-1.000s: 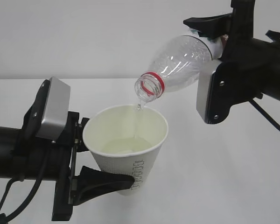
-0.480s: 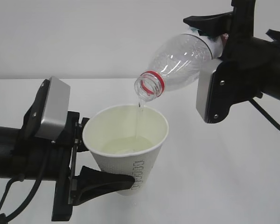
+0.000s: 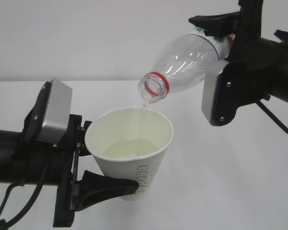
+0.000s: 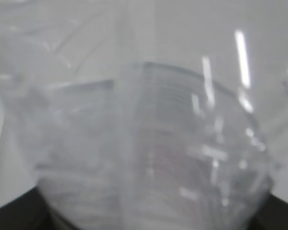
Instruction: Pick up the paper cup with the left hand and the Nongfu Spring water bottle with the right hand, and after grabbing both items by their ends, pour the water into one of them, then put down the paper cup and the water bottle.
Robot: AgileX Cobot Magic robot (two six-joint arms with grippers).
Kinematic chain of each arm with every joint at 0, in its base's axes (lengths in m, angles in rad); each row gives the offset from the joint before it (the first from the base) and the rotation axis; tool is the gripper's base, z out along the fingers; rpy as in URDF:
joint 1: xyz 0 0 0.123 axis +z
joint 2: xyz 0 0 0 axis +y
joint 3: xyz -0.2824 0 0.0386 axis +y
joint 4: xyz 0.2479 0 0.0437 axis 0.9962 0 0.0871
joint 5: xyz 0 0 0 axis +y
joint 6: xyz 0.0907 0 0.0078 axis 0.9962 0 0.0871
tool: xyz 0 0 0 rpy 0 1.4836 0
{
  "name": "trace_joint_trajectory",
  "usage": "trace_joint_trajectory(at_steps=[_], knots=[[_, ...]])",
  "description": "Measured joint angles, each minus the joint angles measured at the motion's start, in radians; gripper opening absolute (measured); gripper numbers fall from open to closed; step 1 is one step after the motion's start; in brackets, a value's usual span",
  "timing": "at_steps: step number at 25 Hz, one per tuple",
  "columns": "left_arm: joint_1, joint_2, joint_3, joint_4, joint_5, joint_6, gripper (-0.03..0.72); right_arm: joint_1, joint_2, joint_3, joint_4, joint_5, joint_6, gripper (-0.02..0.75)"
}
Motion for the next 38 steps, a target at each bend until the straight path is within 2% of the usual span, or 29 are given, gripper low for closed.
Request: trace_joint_trajectory(at_steps=[38], knots=[[0.0,0.002,0.0,-0.038,0.0,0.0,0.491,0.0,0.0,0.0,0.008,-0.036,-0.002,0.494]])
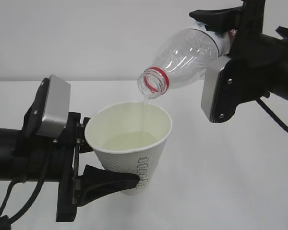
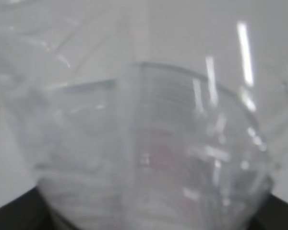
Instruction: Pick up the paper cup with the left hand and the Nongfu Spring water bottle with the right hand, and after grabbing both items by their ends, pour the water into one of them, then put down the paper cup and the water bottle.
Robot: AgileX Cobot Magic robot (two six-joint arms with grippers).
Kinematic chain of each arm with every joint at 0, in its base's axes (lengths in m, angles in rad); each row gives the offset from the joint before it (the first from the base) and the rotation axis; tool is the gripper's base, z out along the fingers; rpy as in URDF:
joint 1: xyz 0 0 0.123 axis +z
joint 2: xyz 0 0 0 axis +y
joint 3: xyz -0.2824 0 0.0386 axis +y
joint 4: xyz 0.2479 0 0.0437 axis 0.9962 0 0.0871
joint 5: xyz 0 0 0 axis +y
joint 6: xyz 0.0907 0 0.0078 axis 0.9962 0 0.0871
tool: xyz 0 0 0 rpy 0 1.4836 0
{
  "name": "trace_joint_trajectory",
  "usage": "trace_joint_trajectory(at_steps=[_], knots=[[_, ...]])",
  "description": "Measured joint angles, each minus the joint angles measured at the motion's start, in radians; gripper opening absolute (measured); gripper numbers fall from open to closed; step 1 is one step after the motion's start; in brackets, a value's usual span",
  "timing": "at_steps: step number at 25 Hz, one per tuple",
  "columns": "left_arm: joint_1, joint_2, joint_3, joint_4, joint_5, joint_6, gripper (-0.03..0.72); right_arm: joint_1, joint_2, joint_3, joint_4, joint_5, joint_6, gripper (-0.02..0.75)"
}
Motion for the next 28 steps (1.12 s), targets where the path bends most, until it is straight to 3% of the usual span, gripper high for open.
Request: trace_joint_trajectory(at_steps=[19,28], knots=[[-0.004,0.0,0.0,0.0,0.002,0.0,0.491,0.0,0.0,0.0,0.0,0.001,0.0,0.494],[-0.068,0.0,0.0,-0.035,0.076,0.0,0.491,0.0,0.0,0.0,0.0,0.006,0.0,0.494]])
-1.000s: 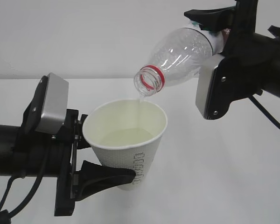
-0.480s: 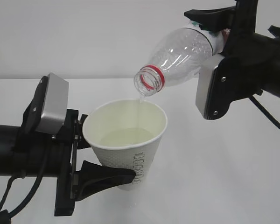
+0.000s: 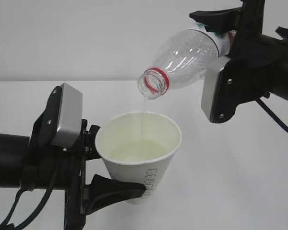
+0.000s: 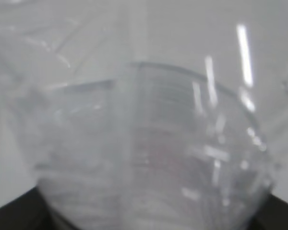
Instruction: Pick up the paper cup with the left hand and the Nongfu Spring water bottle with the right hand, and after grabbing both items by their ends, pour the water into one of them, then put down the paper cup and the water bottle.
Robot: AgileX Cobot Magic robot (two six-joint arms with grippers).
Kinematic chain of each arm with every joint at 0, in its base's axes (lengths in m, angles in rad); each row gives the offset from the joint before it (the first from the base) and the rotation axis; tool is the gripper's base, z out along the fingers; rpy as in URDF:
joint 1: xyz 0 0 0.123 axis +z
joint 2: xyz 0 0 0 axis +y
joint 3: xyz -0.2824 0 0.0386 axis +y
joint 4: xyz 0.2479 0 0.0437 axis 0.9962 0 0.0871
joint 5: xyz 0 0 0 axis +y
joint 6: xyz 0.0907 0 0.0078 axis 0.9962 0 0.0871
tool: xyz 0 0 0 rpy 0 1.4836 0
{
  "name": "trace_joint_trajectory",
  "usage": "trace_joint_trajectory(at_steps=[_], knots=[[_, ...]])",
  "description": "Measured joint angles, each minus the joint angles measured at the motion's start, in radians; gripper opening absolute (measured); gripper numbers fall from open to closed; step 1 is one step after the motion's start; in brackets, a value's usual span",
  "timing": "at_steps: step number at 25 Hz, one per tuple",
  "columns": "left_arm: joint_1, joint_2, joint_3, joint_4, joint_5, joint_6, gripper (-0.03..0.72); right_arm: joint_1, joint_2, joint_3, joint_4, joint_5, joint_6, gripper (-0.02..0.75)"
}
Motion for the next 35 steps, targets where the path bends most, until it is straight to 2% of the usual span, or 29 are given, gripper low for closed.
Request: trace_joint_trajectory(at_steps=[5,35], knots=[[0.0,0.0,0.0,-0.045,0.006,0.0,0.491,0.0,0.0,0.0,0.0,0.001,-0.002,0.494],[0.0,0.001,0.0,-0.049,-0.017,0.018,0.491,0.0,0.0,0.0,0.0,0.002,-0.027,0.494]])
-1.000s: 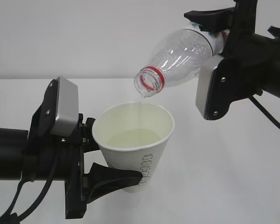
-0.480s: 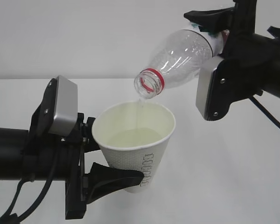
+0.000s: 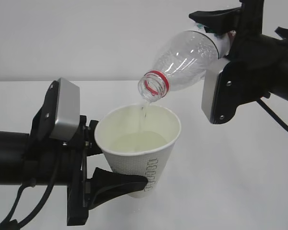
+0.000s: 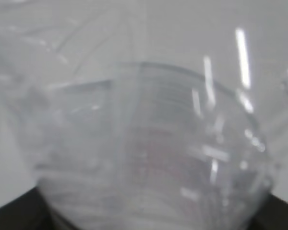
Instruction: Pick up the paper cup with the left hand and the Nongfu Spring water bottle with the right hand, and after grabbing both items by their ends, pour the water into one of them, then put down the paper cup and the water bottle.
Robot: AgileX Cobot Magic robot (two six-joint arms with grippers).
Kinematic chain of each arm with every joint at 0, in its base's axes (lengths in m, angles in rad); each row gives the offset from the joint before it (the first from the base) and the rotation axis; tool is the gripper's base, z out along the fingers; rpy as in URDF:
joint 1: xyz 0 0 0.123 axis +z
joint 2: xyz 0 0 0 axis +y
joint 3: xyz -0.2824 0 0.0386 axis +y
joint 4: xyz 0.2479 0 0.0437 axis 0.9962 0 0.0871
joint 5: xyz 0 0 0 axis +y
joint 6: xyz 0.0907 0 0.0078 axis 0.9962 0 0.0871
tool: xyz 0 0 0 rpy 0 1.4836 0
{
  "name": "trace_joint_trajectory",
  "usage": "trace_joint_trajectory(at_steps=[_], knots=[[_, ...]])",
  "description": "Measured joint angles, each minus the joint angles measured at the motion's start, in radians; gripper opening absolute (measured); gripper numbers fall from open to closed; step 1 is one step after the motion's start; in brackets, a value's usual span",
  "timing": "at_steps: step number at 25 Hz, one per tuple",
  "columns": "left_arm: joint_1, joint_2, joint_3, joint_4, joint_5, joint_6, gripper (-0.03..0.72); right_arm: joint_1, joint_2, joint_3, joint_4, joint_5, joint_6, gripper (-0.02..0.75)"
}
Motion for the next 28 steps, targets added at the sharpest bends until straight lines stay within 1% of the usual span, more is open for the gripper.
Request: trace_joint_trajectory(at_steps=[11,28], knots=[[0.0,0.0,0.0,0.0,0.0,0.032,0.491,0.0,0.0,0.0,0.0,0.0,-0.004,0.494],[0.0,0.0,0.0,0.0,0.0,0.036,0.491,0.0,0.0,0.0,0.0,0.0,-0.016,0.494]])
